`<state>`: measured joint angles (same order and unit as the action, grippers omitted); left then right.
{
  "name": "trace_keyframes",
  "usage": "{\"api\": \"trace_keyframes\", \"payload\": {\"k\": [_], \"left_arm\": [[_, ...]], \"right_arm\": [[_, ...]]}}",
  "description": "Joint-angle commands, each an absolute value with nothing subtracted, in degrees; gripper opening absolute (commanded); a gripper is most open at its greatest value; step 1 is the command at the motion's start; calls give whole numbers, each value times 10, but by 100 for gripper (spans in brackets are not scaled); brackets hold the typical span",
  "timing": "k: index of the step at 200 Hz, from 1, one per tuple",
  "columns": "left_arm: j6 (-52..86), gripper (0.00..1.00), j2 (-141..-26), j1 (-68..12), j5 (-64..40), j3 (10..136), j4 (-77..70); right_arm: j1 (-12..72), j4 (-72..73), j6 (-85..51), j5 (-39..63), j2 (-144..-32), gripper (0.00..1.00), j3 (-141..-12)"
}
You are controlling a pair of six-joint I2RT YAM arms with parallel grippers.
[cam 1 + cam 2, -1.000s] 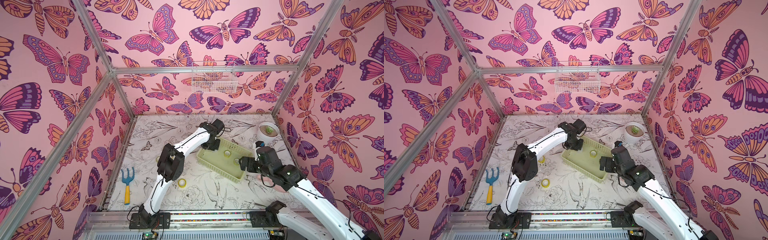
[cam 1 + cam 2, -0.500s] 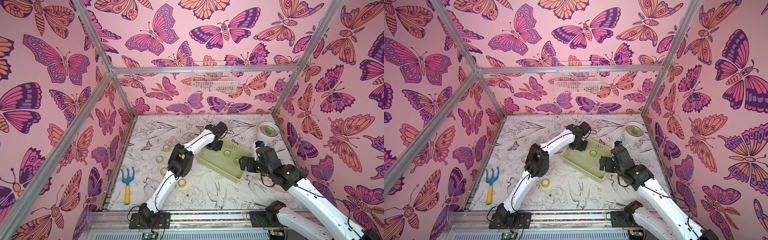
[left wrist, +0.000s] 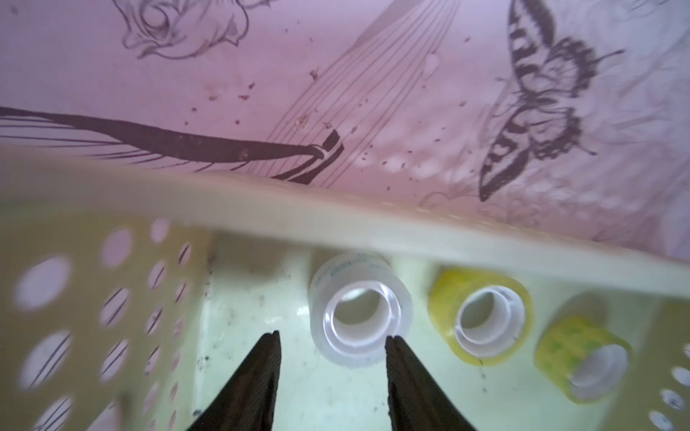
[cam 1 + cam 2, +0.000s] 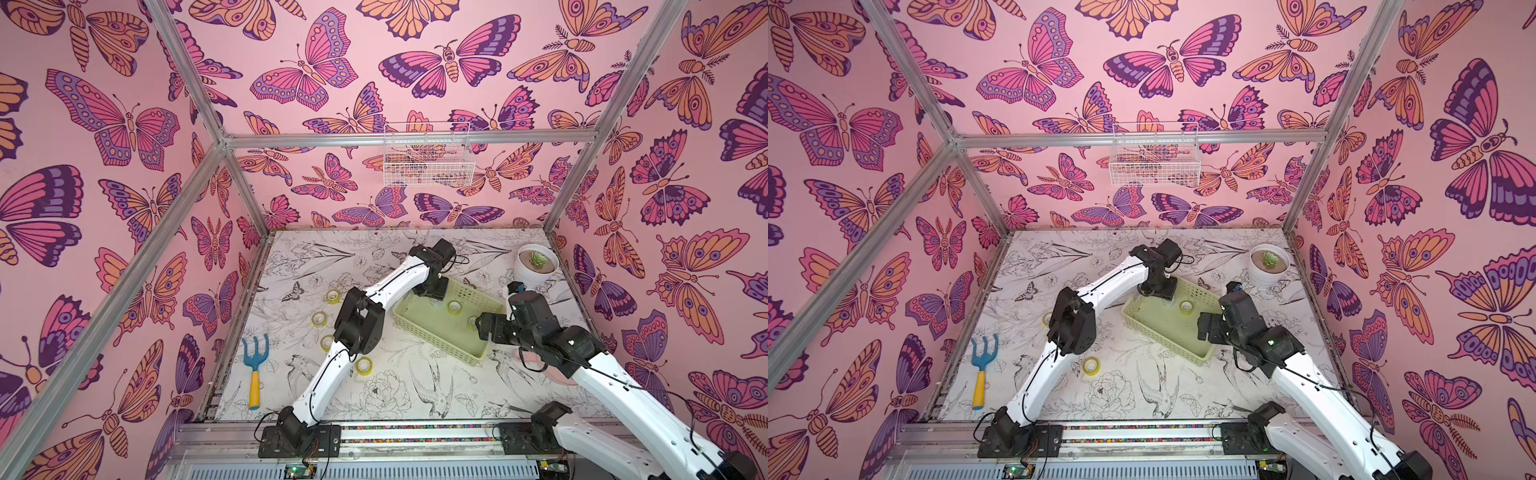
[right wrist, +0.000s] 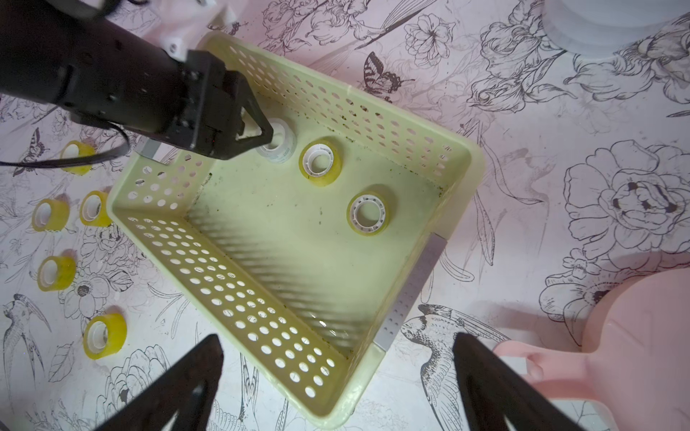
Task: Put the transparent tape into the storage box
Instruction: Place the tape in the storage box, then pick up the tape at the center of the board.
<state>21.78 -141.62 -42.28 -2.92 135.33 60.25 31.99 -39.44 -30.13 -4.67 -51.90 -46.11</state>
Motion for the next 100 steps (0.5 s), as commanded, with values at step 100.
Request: {"api": "trace_keyframes", "payload": {"k": [100], "left_arm": [[294,82,-1044,-422,209,1057,590]], "right_arm": [[369,-308,-265,8,-637,99,-524]]}}
